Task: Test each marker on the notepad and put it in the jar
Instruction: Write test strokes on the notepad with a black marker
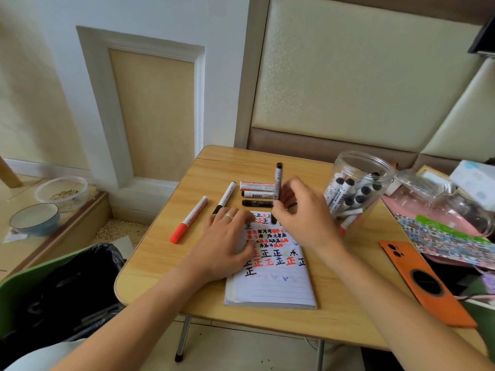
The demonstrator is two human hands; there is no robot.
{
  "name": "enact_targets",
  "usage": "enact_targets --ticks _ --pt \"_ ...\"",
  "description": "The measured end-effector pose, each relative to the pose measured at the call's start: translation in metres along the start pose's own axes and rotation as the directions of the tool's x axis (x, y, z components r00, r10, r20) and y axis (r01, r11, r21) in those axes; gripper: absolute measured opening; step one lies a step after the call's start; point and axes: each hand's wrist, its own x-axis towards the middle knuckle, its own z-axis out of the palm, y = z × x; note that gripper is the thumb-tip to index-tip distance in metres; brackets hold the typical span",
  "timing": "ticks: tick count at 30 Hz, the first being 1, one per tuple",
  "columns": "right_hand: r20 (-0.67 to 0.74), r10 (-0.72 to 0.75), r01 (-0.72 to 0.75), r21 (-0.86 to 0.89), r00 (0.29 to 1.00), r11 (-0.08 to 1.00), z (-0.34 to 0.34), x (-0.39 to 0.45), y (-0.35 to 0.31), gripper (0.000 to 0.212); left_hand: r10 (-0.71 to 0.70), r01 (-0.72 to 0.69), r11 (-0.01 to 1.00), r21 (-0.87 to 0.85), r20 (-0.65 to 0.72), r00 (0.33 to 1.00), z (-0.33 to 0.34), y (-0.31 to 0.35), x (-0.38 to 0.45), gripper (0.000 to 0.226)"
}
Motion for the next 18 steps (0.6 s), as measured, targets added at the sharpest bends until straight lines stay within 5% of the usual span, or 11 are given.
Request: enact_targets --ticks 2,6,9,18 --pt "0.038 0.116 -0.122 0.273 0.993 0.954 0.0 -0.015 -0.003 0.011 0.042 -0.042 0.999 -0.016 -0.029 0.999 -0.002 0.002 -0.002 0.034" --pt "0.222 0.287 -0.362 0.647 0.932 0.671 -0.003 -0.028 0.0 0.011 0.112 -0.112 0.994 0.002 -0.021 0.993 -0.004 0.004 -0.003 0.024" --pt "0.264 0.288 -0.388 0.699 0.921 0.6 -0.01 -0.032 0.007 0.01 0.107 -0.107 0.994 -0.028 -0.006 0.994 -0.006 0.004 -0.003 0.023" --pt "0.236 0.328 -0.402 0.611 0.915 0.682 -0.027 -0.038 0.022 0.019 0.127 -0.124 0.99 -0.073 0.032 0.991 -0.006 0.004 -0.005 0.027"
